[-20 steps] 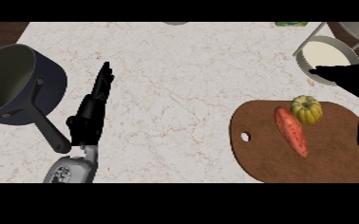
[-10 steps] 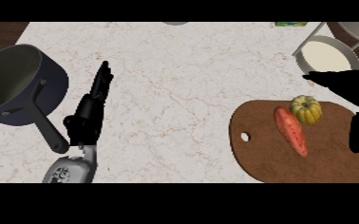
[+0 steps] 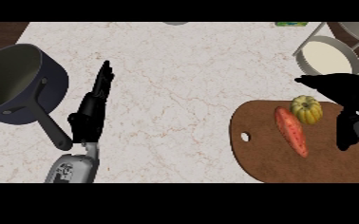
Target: Pick the squash from the cutting board and place it in the tiered basket
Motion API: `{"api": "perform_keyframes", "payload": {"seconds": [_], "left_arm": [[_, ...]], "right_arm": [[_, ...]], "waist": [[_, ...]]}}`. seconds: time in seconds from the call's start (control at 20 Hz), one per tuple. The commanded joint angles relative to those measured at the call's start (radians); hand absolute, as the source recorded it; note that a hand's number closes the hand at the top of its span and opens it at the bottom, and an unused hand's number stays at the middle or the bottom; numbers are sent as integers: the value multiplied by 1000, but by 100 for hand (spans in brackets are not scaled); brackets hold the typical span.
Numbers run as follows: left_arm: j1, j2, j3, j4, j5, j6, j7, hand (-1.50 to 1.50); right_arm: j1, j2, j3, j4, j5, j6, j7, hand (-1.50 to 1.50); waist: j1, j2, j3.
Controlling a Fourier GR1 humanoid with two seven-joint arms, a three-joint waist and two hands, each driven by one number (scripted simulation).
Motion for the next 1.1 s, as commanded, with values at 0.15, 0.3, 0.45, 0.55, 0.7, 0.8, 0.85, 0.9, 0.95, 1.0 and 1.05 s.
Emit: {"api": "perform_keyframes", "payload": {"seconds": [0.15, 0.3, 0.45, 0.55, 0.7, 0.8, 0.85, 0.9, 0.95, 1.0, 1.05], "left_arm": [[18, -8, 3, -109, -2, -11, 97, 0], [-55, -6, 30, 14, -6, -26, 40, 0], [-4, -16, 23, 0, -13, -27, -7, 0], [24, 26, 36, -96, 8, -67, 81, 0], [5, -51, -1, -5, -51, 7, 7, 0], [38, -12, 24, -70, -16, -47, 32, 0], [12, -11, 45, -16, -10, -45, -19, 0], [41, -39, 5, -82, -31, -24, 40, 0], [22, 7, 61, -35, 21, -85, 22, 0], [1, -64, -12, 32, -48, 20, -33, 0], [26, -20, 33, -31, -19, -42, 5, 0]], "right_arm": [[20, 46, -22, 25, 80, -15, -33, -150], [-13, 128, -3, 52, 111, 3, 20, -150], [59, 102, -16, 55, 153, -60, -46, -150], [6, 102, -35, 125, 156, -65, -81, -150], [73, 91, -31, 93, 189, -106, -133, -150], [8, 126, -41, 177, 218, -100, -131, -150], [-8, 106, -71, 189, 207, -97, -151, -150], [28, 134, -67, 111, 203, -54, -110, -150], [3, 130, -60, 200, 229, -106, -151, -150], [30, 152, -54, 177, 226, -133, -147, -150], [76, 136, -94, 51, 196, -44, -119, -150]], "waist": [[0, -1, 0], [-2, 0, 0], [-2, 0, 0], [2, -1, 0], [-3, -1, 0], [1, 0, 0], [0, 0, 0], [-1, -1, 0], [1, 0, 0], [-3, 0, 0], [-5, -2, 0]]}}
